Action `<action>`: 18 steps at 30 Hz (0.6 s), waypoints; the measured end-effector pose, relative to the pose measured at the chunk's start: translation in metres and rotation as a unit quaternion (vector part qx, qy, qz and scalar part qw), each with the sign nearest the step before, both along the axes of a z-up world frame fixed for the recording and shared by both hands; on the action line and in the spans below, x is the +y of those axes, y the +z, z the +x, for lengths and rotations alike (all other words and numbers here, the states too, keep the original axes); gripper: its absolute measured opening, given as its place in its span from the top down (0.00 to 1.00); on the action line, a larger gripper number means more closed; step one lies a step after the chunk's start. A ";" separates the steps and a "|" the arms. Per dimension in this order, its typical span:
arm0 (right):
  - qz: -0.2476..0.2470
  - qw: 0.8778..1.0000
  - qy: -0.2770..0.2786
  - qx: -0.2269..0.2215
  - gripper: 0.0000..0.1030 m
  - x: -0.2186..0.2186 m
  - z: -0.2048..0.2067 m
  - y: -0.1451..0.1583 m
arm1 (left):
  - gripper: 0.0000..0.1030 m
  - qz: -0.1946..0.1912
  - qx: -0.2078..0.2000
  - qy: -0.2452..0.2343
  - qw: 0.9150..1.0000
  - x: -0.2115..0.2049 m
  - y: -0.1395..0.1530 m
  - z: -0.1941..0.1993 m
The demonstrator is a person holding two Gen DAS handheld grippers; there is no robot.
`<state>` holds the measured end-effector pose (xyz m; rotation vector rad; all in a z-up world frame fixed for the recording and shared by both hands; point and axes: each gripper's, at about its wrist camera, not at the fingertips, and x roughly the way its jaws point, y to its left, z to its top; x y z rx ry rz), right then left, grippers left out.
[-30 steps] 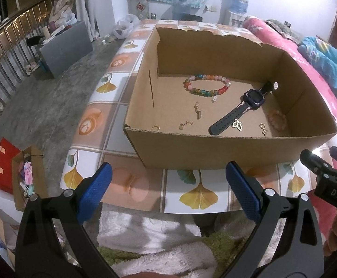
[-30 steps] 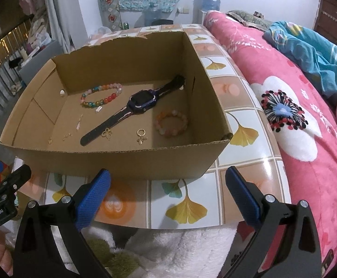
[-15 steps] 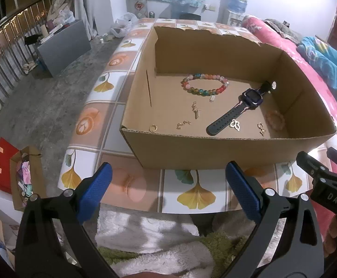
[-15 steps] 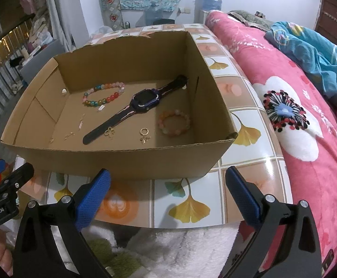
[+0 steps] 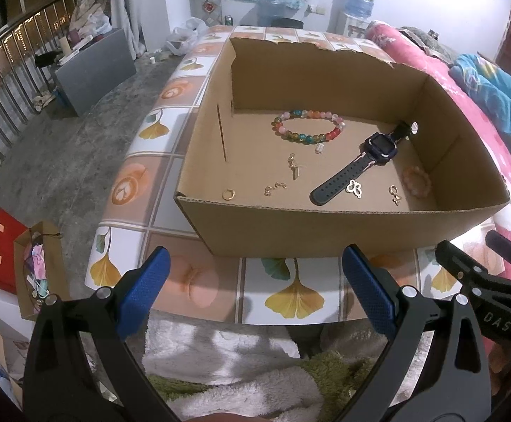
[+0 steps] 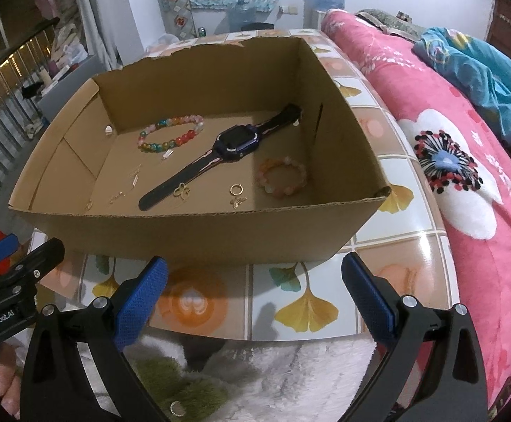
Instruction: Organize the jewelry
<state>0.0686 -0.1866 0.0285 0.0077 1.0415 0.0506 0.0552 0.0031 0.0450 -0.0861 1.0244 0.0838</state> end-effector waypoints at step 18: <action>0.008 1.000 -0.003 0.002 0.06 -0.002 0.002 -0.001 | 0.08 0.000 0.002 -0.001 1.000 -0.002 -0.001 0.002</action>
